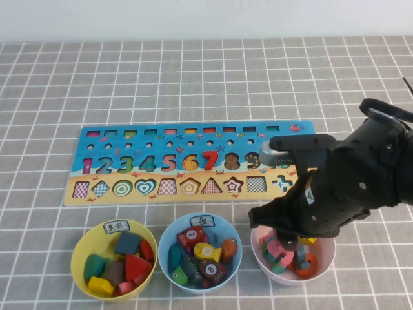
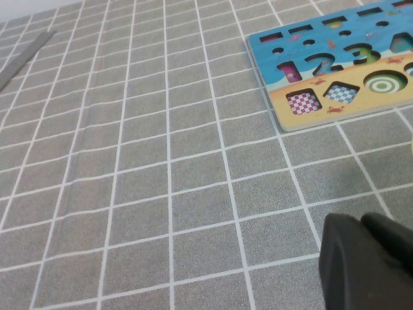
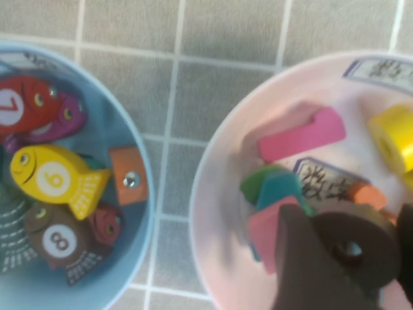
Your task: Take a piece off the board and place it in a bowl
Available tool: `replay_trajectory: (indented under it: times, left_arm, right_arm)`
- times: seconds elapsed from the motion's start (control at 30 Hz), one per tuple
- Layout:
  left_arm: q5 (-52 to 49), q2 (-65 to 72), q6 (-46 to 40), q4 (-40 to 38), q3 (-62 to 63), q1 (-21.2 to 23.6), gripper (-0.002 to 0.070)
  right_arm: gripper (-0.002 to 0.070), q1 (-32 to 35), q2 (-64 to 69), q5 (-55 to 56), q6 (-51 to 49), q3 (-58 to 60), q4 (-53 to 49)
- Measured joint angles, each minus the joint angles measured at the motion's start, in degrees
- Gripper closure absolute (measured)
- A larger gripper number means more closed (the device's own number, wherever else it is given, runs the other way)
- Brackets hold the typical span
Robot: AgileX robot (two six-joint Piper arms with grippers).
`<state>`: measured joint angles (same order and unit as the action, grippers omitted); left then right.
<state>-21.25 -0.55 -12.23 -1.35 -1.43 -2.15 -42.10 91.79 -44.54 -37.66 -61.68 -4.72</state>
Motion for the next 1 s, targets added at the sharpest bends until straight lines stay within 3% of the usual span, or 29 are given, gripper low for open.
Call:
replay_trajectory:
  times: [0.63,0.87,1.0]
  left_arm:
    - [0.0,0.0,0.0,0.0,0.0,0.0,0.0676]
    - [0.0,0.0,0.0,0.0,0.0,0.0,0.0676]
    - [0.0,0.0,0.0,0.0,0.0,0.0,0.0676]
  right_arm:
    - [0.0423,0.3,1.6,-0.2,0.0,-0.2,-2.2]
    - [0.0325,0.3,1.6,-0.9,0.0,-0.2,-1.9]
    - [0.0307,0.3,1.6,-2.1,0.0,-0.3,-1.9]
